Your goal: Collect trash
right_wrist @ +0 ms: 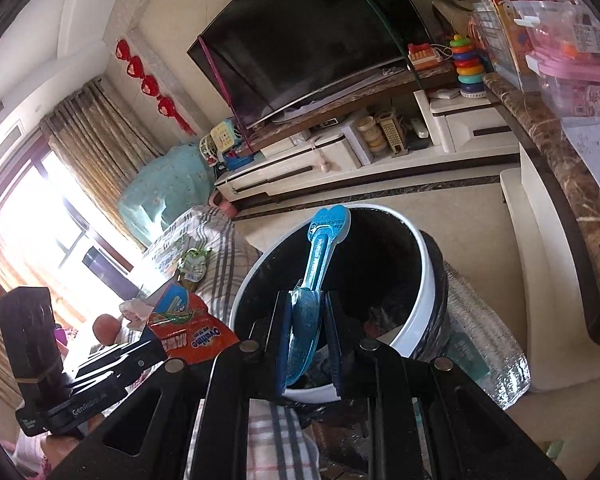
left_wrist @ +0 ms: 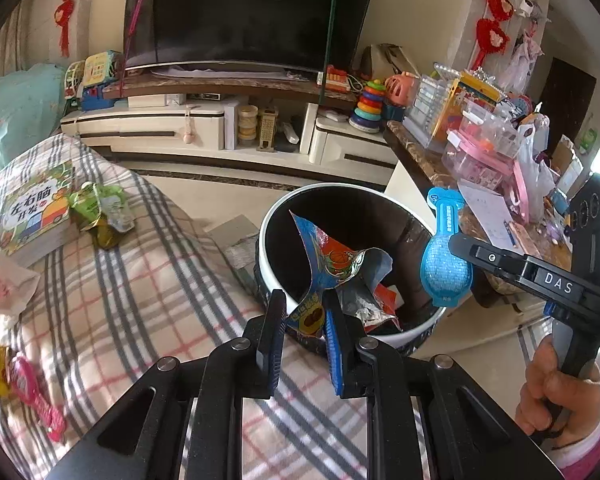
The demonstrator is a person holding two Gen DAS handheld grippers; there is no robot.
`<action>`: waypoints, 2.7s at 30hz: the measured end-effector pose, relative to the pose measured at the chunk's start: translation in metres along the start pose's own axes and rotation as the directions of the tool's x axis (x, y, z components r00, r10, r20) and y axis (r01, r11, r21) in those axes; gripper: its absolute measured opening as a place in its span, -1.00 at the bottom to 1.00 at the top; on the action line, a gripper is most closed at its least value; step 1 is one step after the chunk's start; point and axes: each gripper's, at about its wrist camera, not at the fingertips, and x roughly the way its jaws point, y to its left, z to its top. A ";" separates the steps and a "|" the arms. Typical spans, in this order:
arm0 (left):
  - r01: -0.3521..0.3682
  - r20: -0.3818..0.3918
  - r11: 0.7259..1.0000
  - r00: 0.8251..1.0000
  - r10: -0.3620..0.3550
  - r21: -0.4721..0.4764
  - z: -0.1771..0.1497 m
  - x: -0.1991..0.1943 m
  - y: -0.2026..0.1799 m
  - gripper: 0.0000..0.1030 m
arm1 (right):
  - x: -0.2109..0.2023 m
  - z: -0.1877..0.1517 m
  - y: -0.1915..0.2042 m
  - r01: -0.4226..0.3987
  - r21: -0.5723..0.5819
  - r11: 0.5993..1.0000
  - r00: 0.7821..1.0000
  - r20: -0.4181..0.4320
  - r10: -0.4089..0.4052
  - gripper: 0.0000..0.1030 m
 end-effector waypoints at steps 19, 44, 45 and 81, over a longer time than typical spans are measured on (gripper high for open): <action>-0.008 -0.026 1.000 1.000 0.008 0.002 0.015 0.038 -0.005 -0.26 | 0.036 0.013 -0.018 0.038 0.005 0.999 0.997 -0.071 -0.038 -0.46; -0.139 0.014 0.951 0.989 0.149 -0.276 -0.108 -0.100 0.093 0.10 | 0.036 -0.054 0.097 -0.100 -0.163 0.981 0.992 -0.098 0.085 0.75; -0.141 0.013 0.949 0.988 0.151 -0.282 -0.110 -0.103 0.096 0.10 | 0.038 -0.057 0.101 -0.106 -0.168 0.980 0.990 -0.108 0.089 0.75; -0.284 -0.023 0.869 0.953 0.301 -0.405 -0.096 -0.095 0.232 -0.12 | 0.103 -0.134 0.210 -0.235 -0.356 0.904 0.938 -0.325 0.116 0.76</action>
